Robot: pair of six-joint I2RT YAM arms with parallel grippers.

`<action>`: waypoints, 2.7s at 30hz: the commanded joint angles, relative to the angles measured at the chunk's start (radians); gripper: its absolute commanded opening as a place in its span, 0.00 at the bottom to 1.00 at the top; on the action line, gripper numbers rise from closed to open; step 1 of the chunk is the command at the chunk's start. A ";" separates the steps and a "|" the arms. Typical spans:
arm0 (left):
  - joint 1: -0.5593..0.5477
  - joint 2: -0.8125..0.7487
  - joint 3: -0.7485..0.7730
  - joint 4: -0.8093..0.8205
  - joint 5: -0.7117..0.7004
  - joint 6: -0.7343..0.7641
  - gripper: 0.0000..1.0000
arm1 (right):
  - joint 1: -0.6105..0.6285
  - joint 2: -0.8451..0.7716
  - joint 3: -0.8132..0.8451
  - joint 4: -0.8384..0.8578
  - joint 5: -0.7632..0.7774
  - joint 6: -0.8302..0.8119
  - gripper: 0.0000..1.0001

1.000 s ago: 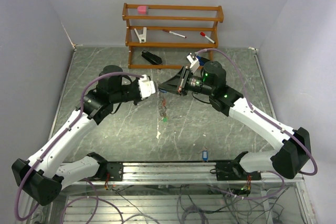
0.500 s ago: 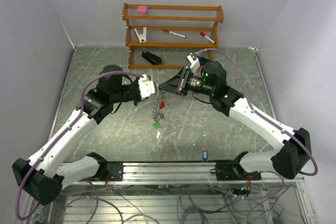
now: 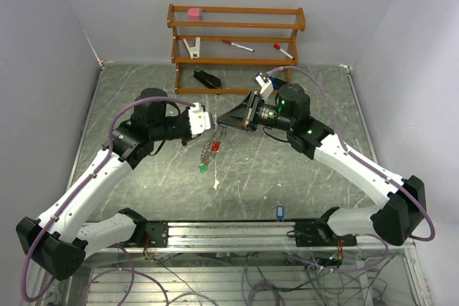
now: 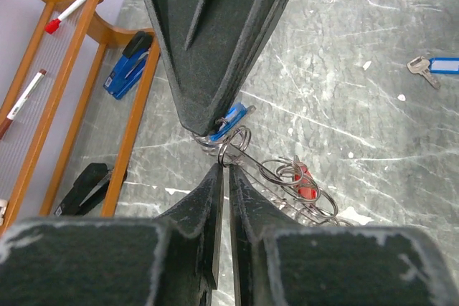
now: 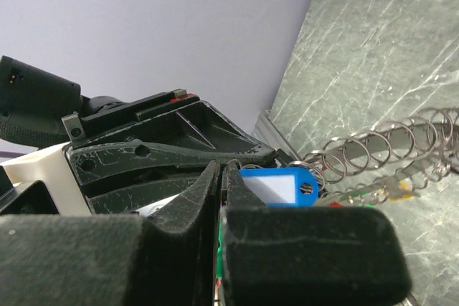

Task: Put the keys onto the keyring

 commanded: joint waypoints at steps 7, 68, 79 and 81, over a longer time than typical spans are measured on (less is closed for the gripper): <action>0.007 -0.001 0.037 0.010 0.076 -0.002 0.18 | -0.003 -0.025 -0.006 0.044 -0.024 -0.001 0.00; -0.151 0.080 0.253 -0.274 -0.415 0.353 0.26 | 0.073 0.107 0.091 0.036 0.093 0.098 0.00; -0.083 0.027 0.182 -0.151 -0.380 0.166 0.39 | 0.052 0.062 0.067 0.039 0.052 0.069 0.00; -0.051 0.020 0.168 -0.132 -0.342 0.123 0.39 | 0.046 0.057 0.071 0.032 0.035 0.056 0.00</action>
